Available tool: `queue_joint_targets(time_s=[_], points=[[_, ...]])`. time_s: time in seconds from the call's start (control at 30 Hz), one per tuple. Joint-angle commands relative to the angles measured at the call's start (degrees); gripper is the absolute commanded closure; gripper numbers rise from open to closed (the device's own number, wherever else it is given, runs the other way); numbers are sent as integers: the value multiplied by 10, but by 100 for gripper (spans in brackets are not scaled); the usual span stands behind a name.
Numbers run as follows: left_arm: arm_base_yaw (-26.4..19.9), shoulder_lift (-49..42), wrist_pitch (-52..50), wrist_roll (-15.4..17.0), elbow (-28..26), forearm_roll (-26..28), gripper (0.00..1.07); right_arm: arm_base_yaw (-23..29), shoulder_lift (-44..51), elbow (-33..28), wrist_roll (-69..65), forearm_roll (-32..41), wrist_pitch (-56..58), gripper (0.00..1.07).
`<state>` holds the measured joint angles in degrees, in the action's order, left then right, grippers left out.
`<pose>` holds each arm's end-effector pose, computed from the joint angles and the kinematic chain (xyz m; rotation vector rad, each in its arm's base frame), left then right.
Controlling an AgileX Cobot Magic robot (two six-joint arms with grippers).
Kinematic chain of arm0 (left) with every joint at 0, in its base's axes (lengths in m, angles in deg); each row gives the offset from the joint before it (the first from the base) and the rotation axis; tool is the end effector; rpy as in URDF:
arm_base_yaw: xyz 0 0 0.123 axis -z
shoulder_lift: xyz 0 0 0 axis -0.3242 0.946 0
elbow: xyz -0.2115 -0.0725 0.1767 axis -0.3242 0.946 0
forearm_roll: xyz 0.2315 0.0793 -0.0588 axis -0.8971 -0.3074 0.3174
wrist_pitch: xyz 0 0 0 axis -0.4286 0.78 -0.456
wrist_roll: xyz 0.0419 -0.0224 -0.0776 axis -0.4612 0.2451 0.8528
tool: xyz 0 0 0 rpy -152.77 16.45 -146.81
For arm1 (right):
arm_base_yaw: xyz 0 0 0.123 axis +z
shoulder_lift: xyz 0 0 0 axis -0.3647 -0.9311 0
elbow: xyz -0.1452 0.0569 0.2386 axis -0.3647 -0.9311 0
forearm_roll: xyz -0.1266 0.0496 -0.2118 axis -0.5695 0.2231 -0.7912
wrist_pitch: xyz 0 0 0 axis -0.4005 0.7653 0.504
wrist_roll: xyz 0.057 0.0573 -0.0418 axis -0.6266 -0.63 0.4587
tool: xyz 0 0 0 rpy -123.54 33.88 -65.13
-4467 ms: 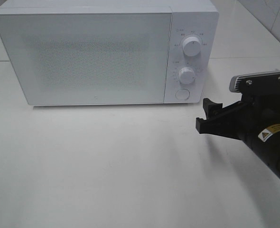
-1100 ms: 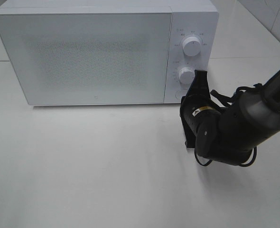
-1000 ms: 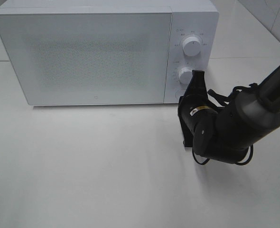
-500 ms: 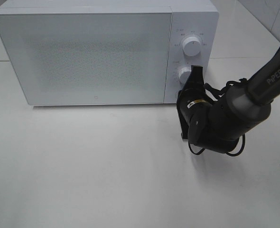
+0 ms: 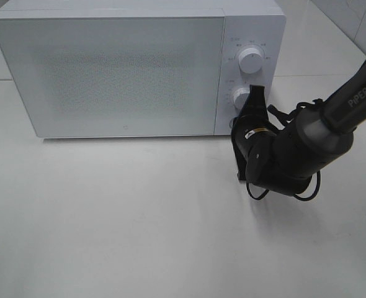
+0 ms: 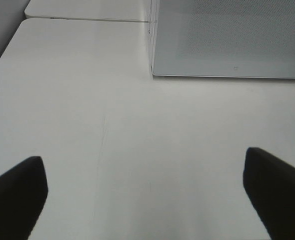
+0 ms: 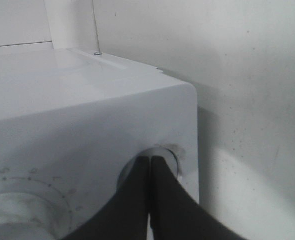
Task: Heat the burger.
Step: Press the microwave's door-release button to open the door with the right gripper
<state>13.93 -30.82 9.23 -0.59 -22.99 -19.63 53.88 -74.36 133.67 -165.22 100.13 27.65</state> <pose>-0.0086 -0.0136 0.2832 -0.0016 2.0226 -0.0878 0.3388 0.1545 0.0819 1.5812 1.3257 1.0366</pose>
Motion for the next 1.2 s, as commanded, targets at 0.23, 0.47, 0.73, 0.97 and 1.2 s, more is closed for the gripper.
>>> queue_joint_targets(time_s=[0.23,0.47,0.73,0.97,1.2], points=[[-2,-9,-6,3,2,-1,7,-5,-2,28,-7,-15,-28,107],[-2,-9,-5,3,2,-1,7,-5,-25,58,-11,-19,-58,107],[-2,-9,-5,3,2,-2,7,-18,-33,80,2,-34,-89,107],[-2,-9,-5,3,2,-2,7,-18,-39,105,10,-33,-81,107],[-2,-9,-5,3,2,-2,7,-18,-37,102,13,-32,-78,107]])
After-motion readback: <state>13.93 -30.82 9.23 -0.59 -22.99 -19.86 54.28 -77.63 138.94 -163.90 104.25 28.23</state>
